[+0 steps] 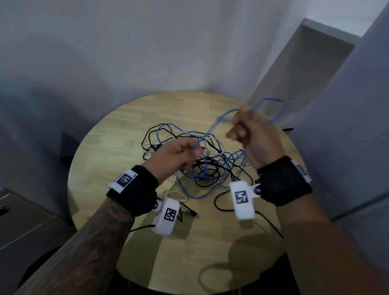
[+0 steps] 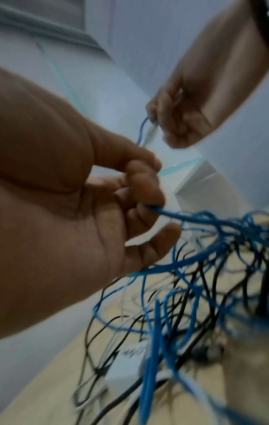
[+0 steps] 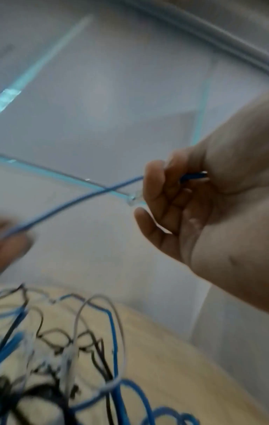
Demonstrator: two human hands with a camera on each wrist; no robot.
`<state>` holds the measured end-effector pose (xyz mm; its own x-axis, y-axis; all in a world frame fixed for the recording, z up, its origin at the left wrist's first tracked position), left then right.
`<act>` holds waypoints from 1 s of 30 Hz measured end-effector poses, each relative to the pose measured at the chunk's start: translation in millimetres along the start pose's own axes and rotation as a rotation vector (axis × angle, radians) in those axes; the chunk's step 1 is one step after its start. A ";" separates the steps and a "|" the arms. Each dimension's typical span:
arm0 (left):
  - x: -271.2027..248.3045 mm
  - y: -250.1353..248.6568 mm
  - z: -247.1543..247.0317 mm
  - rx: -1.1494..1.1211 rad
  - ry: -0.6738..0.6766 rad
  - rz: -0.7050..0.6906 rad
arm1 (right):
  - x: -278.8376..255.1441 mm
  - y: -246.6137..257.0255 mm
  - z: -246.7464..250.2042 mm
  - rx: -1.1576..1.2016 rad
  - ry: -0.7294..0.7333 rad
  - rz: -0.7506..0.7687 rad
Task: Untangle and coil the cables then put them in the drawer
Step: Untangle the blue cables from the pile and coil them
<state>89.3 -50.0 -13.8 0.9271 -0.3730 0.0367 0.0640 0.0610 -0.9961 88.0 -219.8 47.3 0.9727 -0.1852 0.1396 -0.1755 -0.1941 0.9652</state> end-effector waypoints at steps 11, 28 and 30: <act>1.5 -28.4 30.5 -0.269 -0.354 -0.146 | -21.0 -47.5 -33.0 -0.530 0.293 -0.024; 11.3 51.1 -43.0 0.213 -0.066 -0.029 | 8.1 3.5 11.9 0.410 -0.007 -0.125; 12.8 42.6 -30.6 0.257 -0.144 -0.074 | 10.5 7.4 31.0 0.069 -0.093 0.020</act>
<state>92.6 -80.5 -58.2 0.9581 -0.2511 0.1375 0.2074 0.2776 -0.9380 92.3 -253.0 49.1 0.9513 -0.2773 0.1346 -0.2080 -0.2550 0.9443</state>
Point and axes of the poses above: each hand's wrist, its own x-axis towards the middle knuckle, its own z-axis out of the back of the hand, y = z × x, the point moved 10 cm from there along x, towards the middle knuckle, and after that the axes turned 5 degrees about -y, right-handed, at the moved point
